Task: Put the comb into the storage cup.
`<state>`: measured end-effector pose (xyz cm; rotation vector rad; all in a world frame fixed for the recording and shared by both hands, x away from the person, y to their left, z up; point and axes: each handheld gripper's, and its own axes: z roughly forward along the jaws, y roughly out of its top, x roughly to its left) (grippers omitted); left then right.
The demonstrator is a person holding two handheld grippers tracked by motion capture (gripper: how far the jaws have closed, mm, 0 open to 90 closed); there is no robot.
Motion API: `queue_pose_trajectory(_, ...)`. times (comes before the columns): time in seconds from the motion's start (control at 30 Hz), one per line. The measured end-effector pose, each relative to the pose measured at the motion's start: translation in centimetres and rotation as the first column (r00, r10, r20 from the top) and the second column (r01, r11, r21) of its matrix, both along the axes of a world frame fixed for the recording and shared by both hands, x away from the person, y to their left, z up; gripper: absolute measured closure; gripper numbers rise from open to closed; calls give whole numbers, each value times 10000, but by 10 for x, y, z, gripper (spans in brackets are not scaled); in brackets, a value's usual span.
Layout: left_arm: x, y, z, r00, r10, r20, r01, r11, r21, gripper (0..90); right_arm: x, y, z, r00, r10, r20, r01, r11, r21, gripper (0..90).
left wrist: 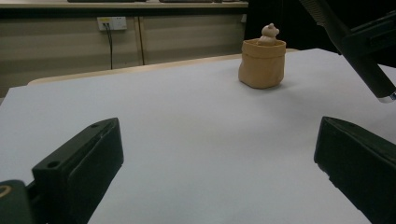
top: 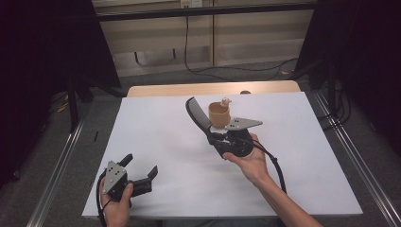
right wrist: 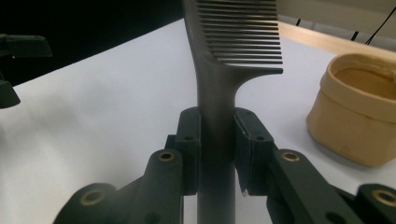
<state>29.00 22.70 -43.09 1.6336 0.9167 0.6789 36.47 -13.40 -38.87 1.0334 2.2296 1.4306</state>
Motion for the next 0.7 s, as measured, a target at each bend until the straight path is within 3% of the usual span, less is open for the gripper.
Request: queue_pose_trajectory(0.7, 0, 0, 0, 10000, 13, 17, -13, 10000, -32, 16, 4, -9, 11, 9938, -66, 1110, -43, 9952, 975, 728)
